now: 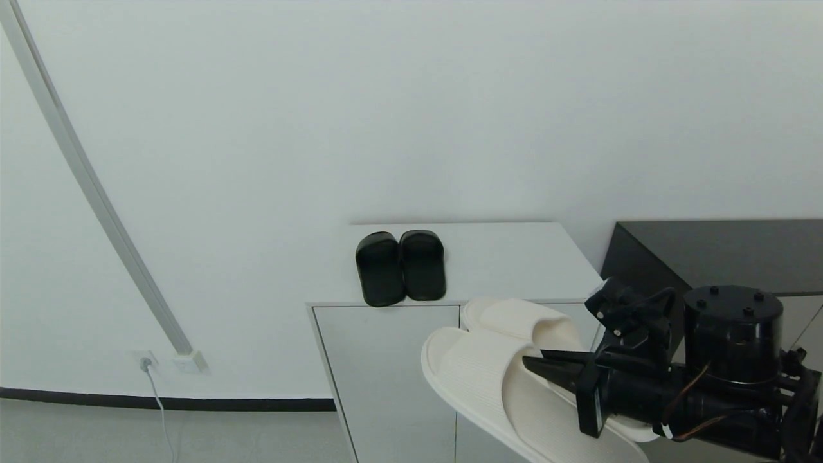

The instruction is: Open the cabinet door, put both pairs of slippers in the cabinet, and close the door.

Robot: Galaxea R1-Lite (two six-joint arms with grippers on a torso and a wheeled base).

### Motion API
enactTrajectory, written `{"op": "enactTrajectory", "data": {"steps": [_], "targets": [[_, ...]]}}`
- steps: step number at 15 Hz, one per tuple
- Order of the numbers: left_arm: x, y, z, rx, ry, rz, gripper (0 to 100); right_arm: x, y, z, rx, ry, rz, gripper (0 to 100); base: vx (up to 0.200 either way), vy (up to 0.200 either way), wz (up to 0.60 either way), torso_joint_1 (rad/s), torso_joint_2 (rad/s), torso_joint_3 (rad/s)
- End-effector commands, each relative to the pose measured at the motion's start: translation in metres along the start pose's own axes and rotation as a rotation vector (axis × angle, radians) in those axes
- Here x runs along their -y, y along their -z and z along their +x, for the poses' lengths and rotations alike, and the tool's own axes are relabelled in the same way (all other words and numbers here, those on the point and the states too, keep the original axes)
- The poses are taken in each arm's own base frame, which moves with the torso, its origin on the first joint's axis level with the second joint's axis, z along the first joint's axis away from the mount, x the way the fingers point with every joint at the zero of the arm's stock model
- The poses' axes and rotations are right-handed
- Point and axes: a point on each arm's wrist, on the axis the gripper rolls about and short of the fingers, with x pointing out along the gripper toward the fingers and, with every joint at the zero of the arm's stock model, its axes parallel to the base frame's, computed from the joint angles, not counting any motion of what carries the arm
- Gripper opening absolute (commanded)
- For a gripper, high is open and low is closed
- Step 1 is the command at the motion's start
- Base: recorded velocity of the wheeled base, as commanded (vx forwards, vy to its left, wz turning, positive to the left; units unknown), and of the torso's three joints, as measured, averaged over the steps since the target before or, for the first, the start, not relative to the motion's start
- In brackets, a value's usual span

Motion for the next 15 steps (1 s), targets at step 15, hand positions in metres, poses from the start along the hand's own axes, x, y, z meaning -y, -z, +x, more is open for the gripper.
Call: {"op": "enactTrajectory", "data": {"steps": [15], "targets": [[-0.0001,-0.0001,0.0001,0.000,-0.004,0.001,100,-0.0068,0.0104,-0.0029,-0.037,-0.022,-0.021,0,0.000,0.000,0.00,-0.196,0.47,0.269]]}}
